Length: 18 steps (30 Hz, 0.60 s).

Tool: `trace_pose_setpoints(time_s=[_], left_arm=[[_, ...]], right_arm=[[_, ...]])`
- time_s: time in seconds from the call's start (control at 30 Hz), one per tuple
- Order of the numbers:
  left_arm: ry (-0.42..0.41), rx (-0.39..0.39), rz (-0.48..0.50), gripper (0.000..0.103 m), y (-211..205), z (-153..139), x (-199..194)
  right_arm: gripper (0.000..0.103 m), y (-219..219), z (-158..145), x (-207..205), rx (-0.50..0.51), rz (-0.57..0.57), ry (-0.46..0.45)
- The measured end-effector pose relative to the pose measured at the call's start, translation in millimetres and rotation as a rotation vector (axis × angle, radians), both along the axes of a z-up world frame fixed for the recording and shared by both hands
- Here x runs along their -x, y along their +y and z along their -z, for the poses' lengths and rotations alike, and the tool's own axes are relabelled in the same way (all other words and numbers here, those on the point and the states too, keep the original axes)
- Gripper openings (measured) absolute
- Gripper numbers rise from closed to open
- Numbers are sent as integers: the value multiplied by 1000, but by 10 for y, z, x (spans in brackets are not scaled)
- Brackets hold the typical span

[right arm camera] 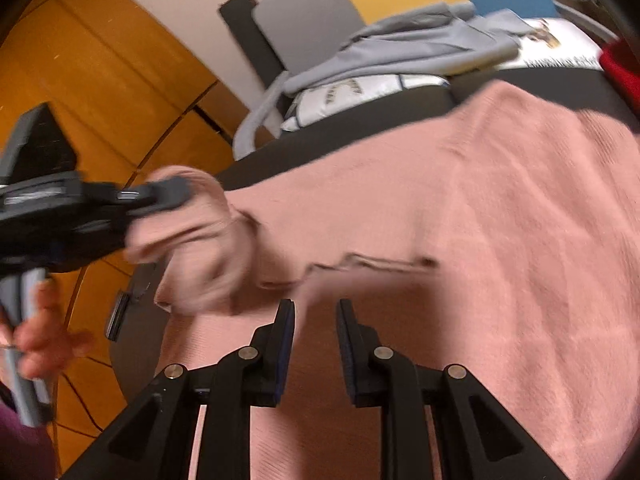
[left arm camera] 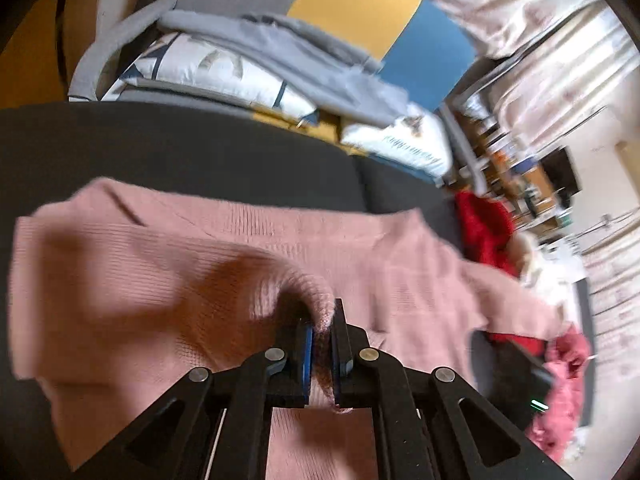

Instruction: Fold clothes

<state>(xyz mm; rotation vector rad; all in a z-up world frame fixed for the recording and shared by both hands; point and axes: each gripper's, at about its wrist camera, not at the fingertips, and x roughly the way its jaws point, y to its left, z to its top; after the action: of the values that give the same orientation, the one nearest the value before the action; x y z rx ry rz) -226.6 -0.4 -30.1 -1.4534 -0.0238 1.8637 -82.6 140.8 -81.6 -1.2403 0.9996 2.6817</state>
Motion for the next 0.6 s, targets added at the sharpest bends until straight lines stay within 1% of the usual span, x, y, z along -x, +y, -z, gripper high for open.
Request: trace_pose_setpoints(time_s=[0.03, 0.1, 0.13, 0.17, 0.2, 0.23, 0.27, 0.3, 0.37, 0.4, 0.47, 0.53, 0.57, 0.6], left_arm=[[0, 30, 14, 15, 110, 123, -17], [-13, 54, 36, 25, 187, 220, -55], [-18, 39, 40, 28, 159, 226, -66], [-14, 6, 40, 37, 101, 194, -79], [10, -45, 29, 52, -29, 124, -95], [36, -75, 10, 62, -137, 92, -96], [87, -100, -43, 83, -355, 33, -87], [123, -123, -110, 92, -604, 14, -81], [186, -166, -247, 92, -1104, -5, -69], [186, -177, -286, 92, -1283, 24, -67], [150, -183, -353, 91, -1694, 192, -96], [133, -154, -374, 84, -1902, 366, -158], [125, -130, -384, 74, -2005, 462, -191], [114, -132, -389, 68, -2036, 527, -201]], right_arm=[[21, 29, 8, -33, -1, 10, -6], [21, 74, 6, -98, -7, 27, -11], [21, 86, -28, -127, -21, 29, -2], [21, 95, -71, -156, -37, 31, 9], [21, 104, -113, -185, -54, 32, 20], [21, 103, -164, -195, -72, 29, 35], [26, 98, -218, -177, -92, 21, 50], [27, 92, -272, -153, -112, 11, 66], [27, 76, -330, -53, -148, -12, 77], [27, 66, -337, 23, -169, -25, 75], [27, 41, -283, 215, -219, -34, 28], [27, 16, -222, 412, -269, -41, -24], [27, 3, -171, 480, -263, -44, -39], [27, -10, -114, 539, -249, -46, -50]])
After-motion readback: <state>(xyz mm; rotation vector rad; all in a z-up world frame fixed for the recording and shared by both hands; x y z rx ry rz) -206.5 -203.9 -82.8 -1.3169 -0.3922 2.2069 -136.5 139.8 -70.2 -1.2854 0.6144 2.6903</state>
